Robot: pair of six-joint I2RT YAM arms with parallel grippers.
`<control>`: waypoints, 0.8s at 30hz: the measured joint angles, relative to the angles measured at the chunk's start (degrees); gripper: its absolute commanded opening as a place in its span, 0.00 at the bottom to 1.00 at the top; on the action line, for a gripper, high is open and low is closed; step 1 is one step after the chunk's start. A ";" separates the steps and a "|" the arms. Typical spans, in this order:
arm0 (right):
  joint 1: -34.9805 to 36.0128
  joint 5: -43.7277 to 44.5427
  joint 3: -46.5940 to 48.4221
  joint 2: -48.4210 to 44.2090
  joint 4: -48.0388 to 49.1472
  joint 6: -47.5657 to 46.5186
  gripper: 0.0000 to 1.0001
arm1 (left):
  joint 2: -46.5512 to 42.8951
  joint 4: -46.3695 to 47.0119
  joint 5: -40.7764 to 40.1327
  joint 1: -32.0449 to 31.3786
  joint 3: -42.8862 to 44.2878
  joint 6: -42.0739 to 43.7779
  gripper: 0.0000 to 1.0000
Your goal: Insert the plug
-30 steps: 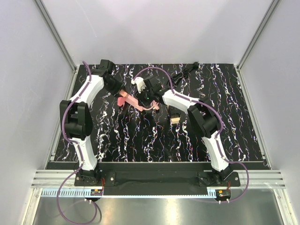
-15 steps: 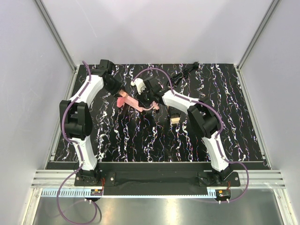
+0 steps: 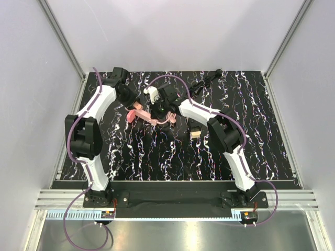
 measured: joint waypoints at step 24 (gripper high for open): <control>0.15 4.66 -4.72 -2.78 0.48 -2.62 0.42 | -4.31 -0.09 -2.45 4.00 -0.35 3.10 0.00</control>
